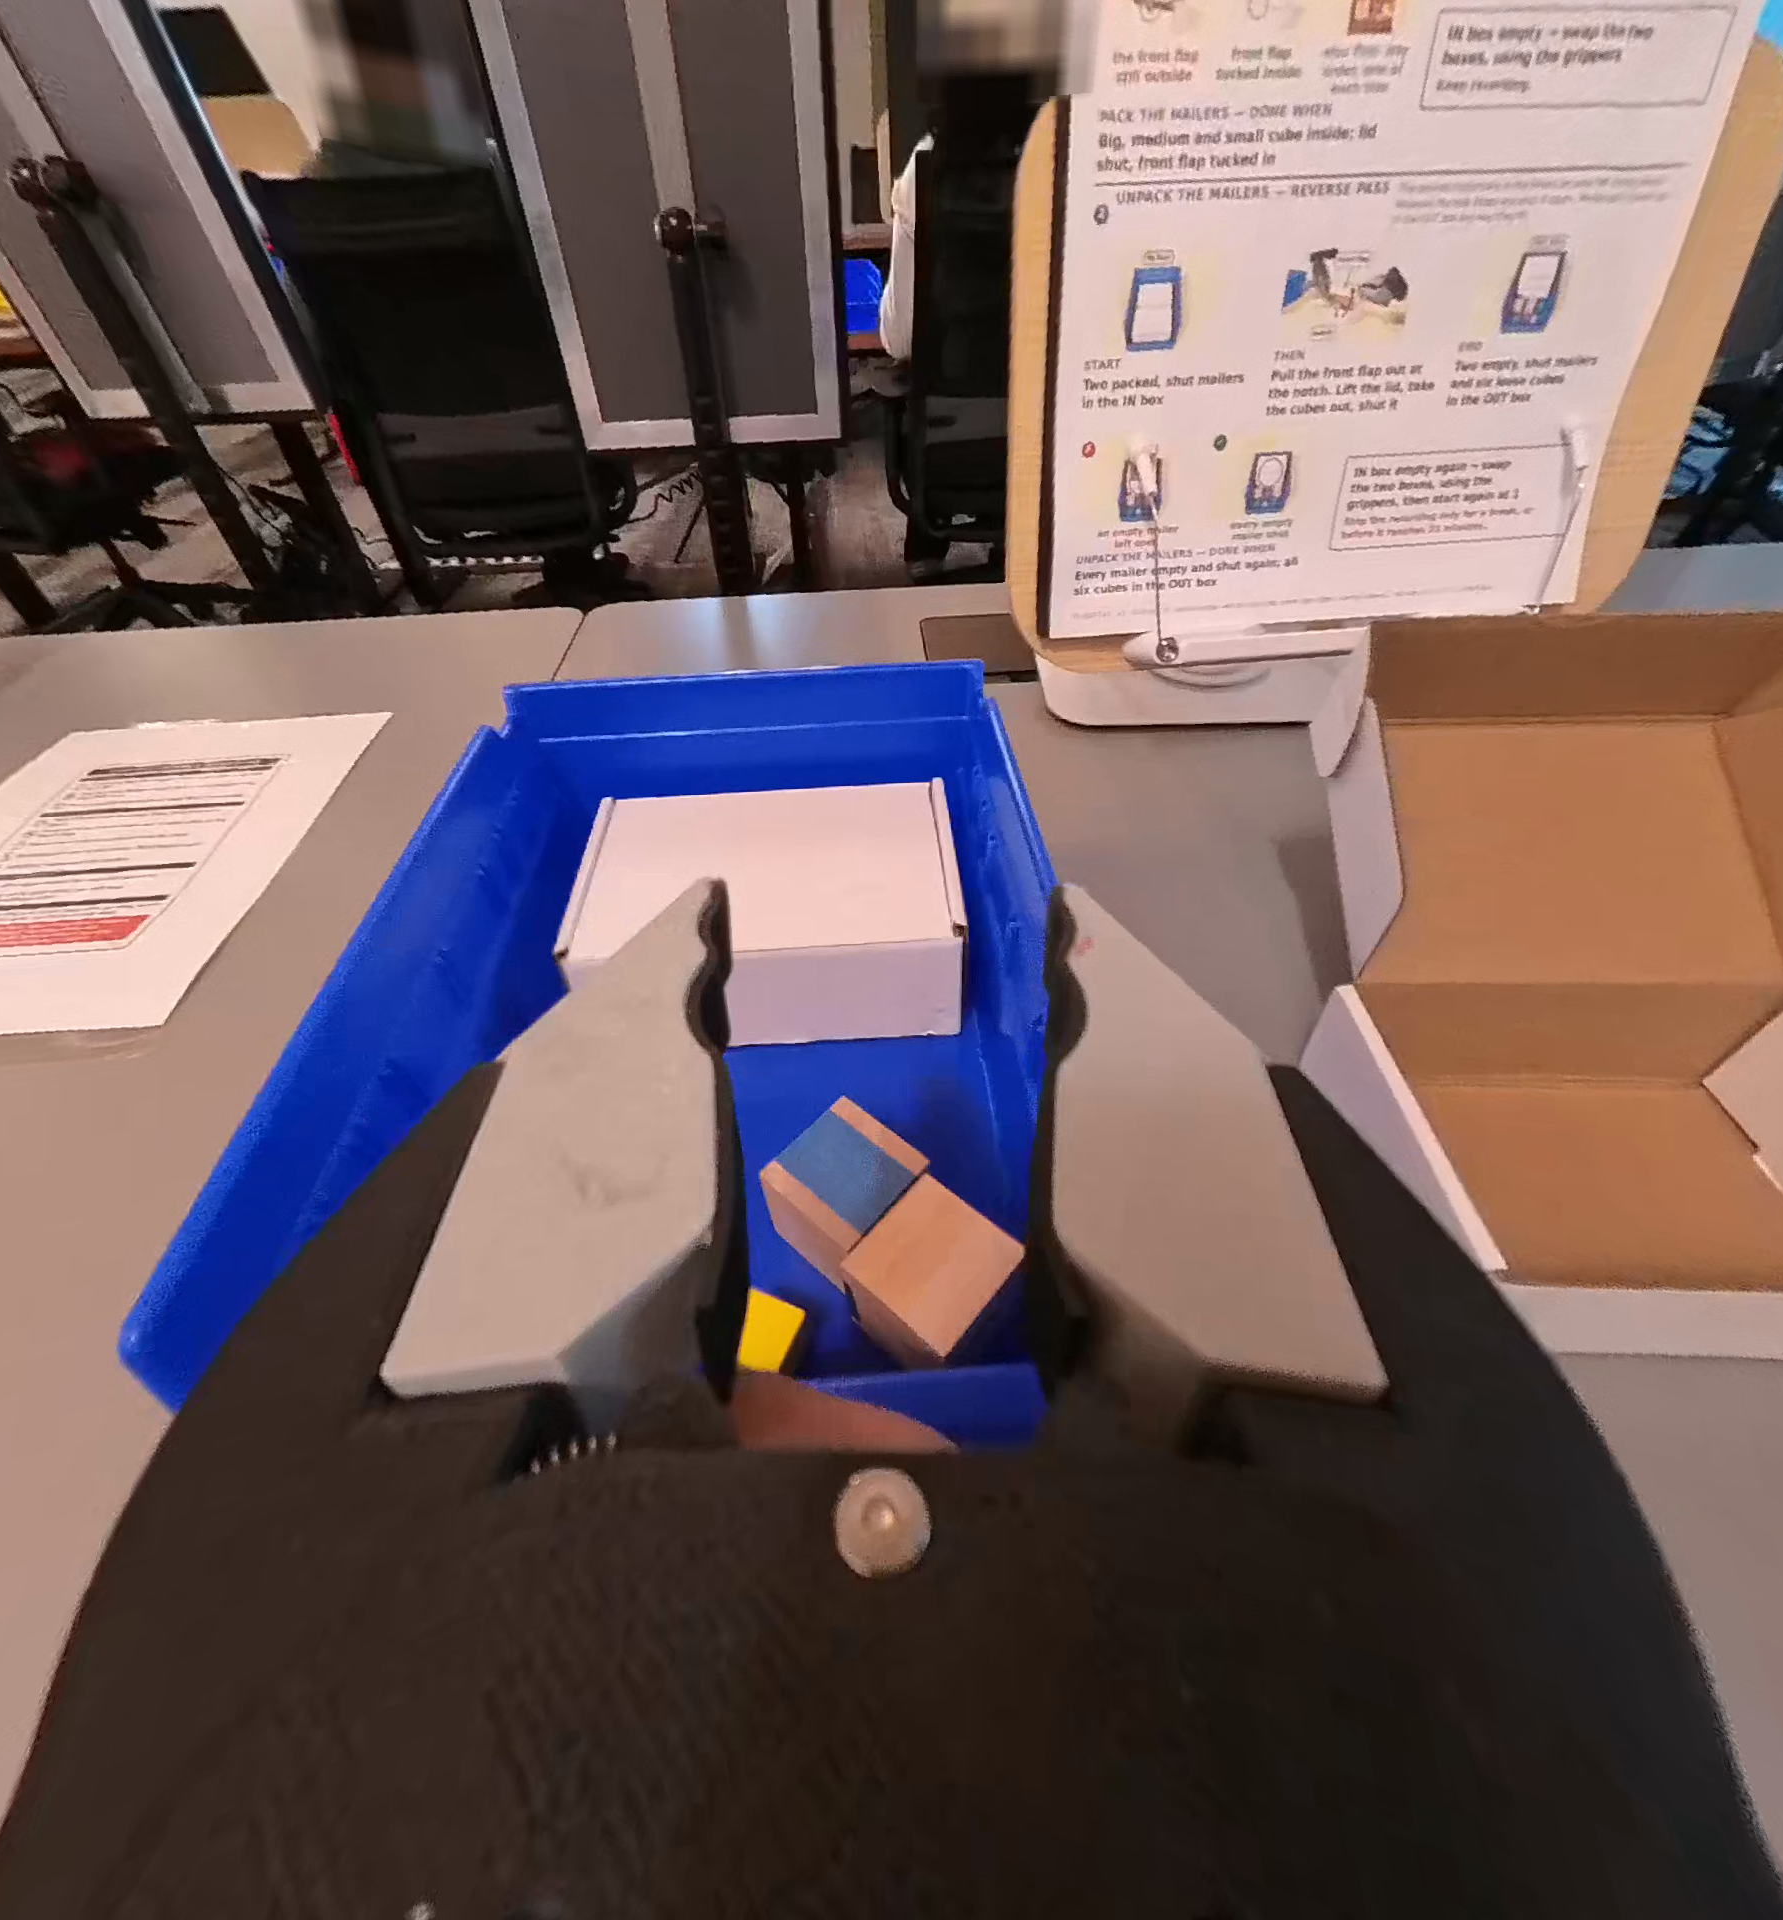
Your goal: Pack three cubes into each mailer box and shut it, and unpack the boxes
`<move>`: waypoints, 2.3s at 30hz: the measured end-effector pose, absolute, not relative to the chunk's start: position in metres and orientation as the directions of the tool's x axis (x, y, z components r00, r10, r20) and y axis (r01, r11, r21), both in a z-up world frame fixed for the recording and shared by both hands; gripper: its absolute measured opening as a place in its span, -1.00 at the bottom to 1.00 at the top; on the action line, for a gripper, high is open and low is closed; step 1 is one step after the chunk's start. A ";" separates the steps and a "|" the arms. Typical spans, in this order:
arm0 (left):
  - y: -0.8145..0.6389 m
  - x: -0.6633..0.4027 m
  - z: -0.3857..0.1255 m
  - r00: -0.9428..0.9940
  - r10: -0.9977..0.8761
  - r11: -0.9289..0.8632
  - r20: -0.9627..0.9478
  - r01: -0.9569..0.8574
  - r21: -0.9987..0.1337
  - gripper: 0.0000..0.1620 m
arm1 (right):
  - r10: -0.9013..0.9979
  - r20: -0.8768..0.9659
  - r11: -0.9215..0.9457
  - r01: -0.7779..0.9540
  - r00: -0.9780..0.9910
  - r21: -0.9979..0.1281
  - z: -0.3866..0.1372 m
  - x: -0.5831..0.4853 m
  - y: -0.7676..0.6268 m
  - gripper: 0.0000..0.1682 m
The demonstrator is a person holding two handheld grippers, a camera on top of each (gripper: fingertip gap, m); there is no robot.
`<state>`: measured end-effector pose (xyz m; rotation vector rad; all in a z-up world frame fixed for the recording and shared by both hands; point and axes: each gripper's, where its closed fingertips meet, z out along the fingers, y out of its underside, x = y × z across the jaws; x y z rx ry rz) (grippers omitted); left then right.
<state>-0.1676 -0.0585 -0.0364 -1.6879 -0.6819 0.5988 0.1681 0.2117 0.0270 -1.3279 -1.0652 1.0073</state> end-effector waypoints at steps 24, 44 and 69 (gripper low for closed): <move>-0.040 -0.160 -0.054 0.730 0.666 -0.295 -0.155 0.067 -0.953 -0.33 | 0.978 0.072 0.050 0.115 0.196 -0.992 0.013 0.160 0.204 0.29; -0.055 -0.183 -0.063 0.629 0.772 -0.257 -0.093 0.174 -0.951 -0.60 | 0.974 0.050 0.025 0.114 0.219 -0.993 0.016 0.168 0.210 0.34; -0.062 -0.197 -0.119 0.815 0.532 -0.659 -0.232 0.226 -0.718 -0.75 | 0.978 0.051 0.025 0.127 0.203 -0.992 0.011 0.172 0.217 0.24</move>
